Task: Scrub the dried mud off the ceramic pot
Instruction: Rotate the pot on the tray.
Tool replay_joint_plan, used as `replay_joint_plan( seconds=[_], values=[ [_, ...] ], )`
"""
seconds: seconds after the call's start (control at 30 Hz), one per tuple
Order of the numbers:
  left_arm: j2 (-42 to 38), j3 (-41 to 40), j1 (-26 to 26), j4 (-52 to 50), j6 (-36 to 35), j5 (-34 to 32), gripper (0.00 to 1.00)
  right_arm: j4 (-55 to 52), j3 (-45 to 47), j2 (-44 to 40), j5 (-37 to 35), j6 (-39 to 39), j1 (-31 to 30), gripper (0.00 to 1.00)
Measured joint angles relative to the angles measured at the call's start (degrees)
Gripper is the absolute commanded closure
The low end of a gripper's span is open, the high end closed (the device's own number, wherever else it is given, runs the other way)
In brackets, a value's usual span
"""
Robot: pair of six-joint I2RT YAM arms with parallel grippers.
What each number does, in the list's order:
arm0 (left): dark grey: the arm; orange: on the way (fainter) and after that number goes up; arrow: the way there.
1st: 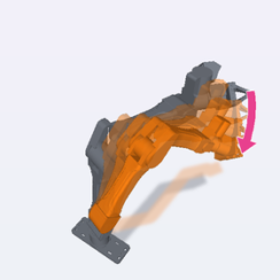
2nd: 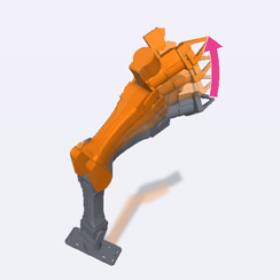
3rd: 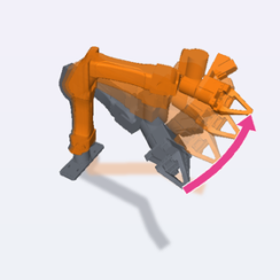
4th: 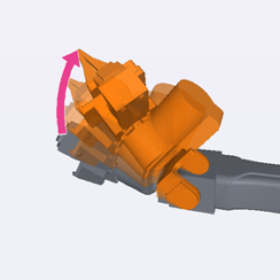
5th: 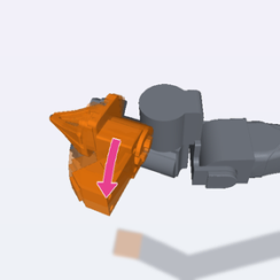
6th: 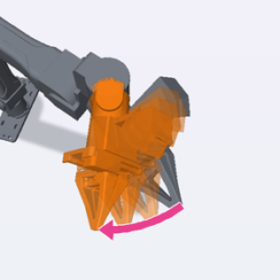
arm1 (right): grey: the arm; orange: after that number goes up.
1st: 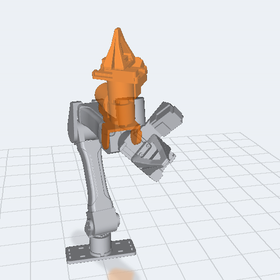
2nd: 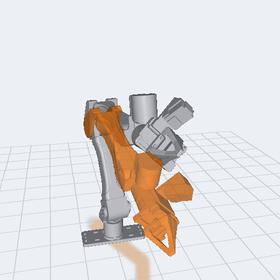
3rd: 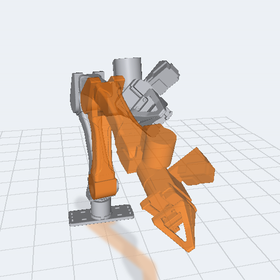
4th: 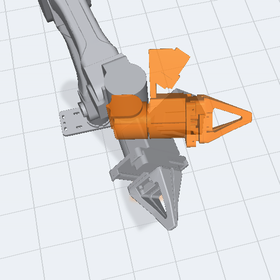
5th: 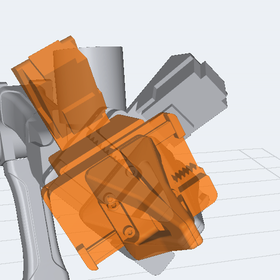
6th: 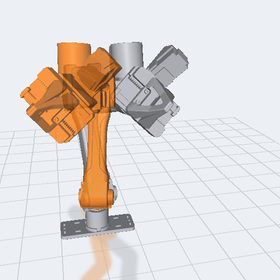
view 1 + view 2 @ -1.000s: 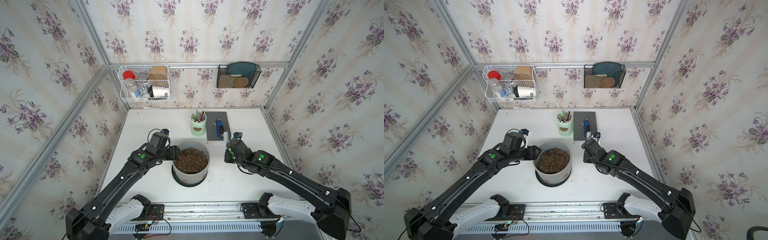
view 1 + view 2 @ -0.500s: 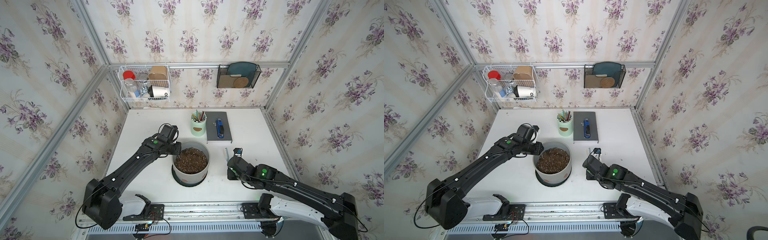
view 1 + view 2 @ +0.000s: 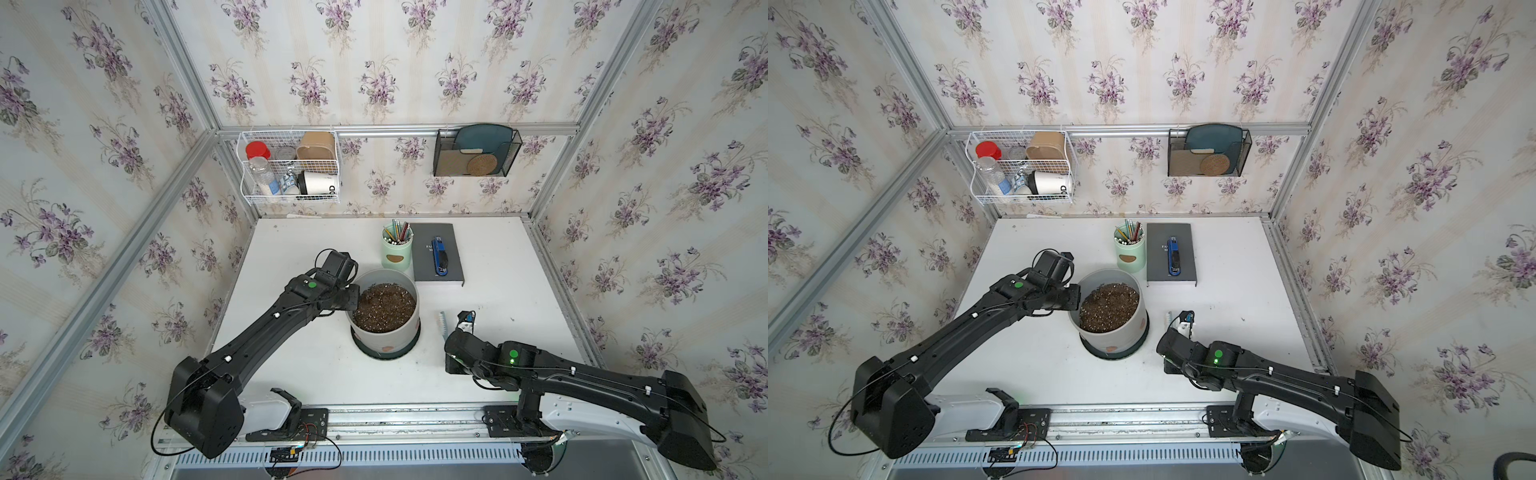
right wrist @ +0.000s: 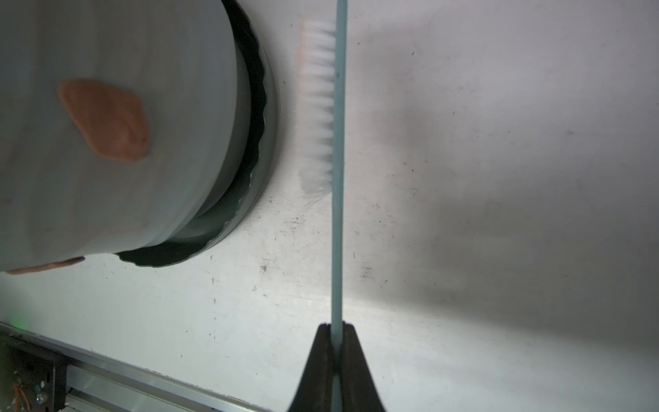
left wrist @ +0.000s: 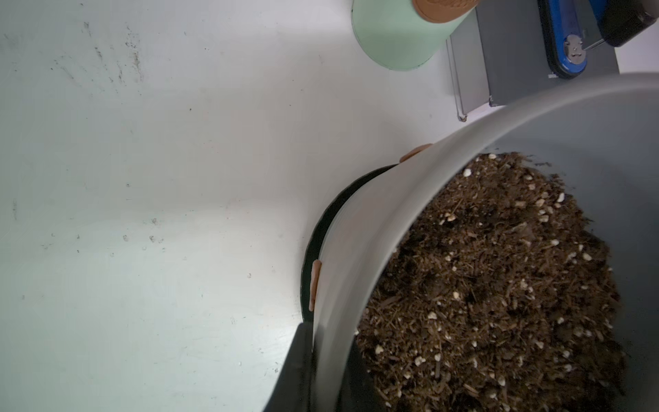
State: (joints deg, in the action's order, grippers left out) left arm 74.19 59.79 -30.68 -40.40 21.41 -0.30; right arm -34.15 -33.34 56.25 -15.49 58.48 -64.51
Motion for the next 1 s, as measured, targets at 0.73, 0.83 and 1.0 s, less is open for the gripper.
replay_joint_plan(
  seconds=[0.73, 0.83, 1.0],
  values=[
    [6.8, 7.8, -2.3, -3.2, -2.6, 0.0, 0.58, 5.5, -0.2, 5.1, 1.8, 1.6, -1.4, 1.00],
    [10.7, 10.2, -2.3, -4.0, -4.7, -0.9, 0.68, 4.6, -0.6, 5.4, 1.4, 1.5, -1.4, 1.00],
    [11.4, 10.7, -2.6, -6.0, -7.0, -0.9, 0.86, 4.0, -0.4, 4.9, 0.9, 1.0, -1.5, 1.00]
  ],
)
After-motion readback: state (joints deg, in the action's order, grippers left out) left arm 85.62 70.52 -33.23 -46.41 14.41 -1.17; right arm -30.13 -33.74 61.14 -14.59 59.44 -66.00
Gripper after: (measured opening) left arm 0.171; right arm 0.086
